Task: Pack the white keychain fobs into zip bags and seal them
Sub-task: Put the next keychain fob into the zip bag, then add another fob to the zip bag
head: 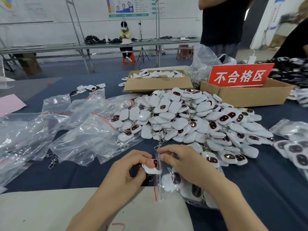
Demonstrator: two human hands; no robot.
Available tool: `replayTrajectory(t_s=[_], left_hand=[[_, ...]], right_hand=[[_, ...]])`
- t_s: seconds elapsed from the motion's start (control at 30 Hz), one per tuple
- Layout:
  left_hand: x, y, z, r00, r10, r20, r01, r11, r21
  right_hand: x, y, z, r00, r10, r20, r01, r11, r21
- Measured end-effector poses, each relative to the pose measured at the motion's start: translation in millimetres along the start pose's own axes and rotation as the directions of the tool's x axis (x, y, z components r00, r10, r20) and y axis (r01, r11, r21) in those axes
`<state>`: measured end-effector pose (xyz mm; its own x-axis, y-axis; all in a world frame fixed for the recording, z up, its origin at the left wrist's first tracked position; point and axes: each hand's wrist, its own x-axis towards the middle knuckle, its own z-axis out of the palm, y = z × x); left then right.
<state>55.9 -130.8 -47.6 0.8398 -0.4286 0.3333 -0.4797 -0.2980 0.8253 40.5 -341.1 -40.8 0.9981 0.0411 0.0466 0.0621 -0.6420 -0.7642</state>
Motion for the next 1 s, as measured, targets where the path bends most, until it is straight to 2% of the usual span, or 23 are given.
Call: replayTrajectory(t_s=[0.13, 0.3, 0.4, 0.47, 0.53, 0.6, 0.67, 0.73, 0.8, 0.87, 0.9, 0.93, 1.0], left_hand=[[-2, 6, 4, 0.998, -0.056, 0.035, 0.061, 0.985, -0.160], [-2, 14, 19, 0.992, -0.105, 0.067, 0.117, 0.971, -0.208], [-6, 13, 26, 0.993, -0.062, 0.098, 0.062, 0.998, 0.001], [-8, 13, 27, 0.986, -0.034, 0.161, 0.027, 0.999, 0.048], [-8, 16, 24, 0.981, -0.061, 0.184, 0.078, 0.993, -0.087], [-6, 17, 21, 0.987, -0.112, 0.112, 0.131, 0.974, -0.182], [-2, 12, 19, 0.987, -0.160, -0.017, 0.152, 0.963, -0.224], [1, 7, 19, 0.972, -0.200, -0.123, 0.163, 0.952, -0.261], [5, 5, 17, 0.948, -0.254, -0.192, 0.190, 0.935, -0.301], [8, 1, 14, 0.927, -0.302, -0.223, 0.215, 0.915, -0.342], [9, 0, 14, 0.920, -0.318, -0.229, 0.225, 0.907, -0.355], [9, -1, 13, 0.916, -0.330, -0.230, 0.234, 0.902, -0.362], [10, -1, 14, 0.914, -0.343, -0.219, 0.247, 0.895, -0.371]], right_hand=[[1, 0, 0, 1.000, 0.001, -0.031, 0.004, 0.990, 0.139], [5, 0, 0, 0.997, -0.024, -0.069, 0.041, 0.963, 0.265], [7, 1, 1, 0.996, -0.027, -0.089, 0.052, 0.953, 0.299], [7, 1, 0, 0.993, -0.024, -0.117, 0.060, 0.947, 0.317], [7, 1, -2, 0.991, -0.041, -0.128, 0.080, 0.947, 0.310], [5, -1, -4, 0.989, -0.065, -0.130, 0.101, 0.951, 0.291], [4, 0, -10, 0.977, -0.075, -0.199, 0.126, 0.959, 0.255], [1, 1, -18, 0.941, -0.066, -0.333, 0.135, 0.973, 0.188], [-3, 6, -24, 0.876, -0.059, -0.478, 0.078, 0.997, 0.019], [-4, 14, -28, 0.813, -0.074, -0.578, -0.106, 0.957, -0.271], [-5, 17, -30, 0.814, -0.038, -0.580, -0.219, 0.904, -0.366], [-6, 19, -32, 0.826, 0.031, -0.563, -0.312, 0.856, -0.412], [-7, 24, -34, 0.849, 0.146, -0.508, -0.398, 0.809, -0.432]])
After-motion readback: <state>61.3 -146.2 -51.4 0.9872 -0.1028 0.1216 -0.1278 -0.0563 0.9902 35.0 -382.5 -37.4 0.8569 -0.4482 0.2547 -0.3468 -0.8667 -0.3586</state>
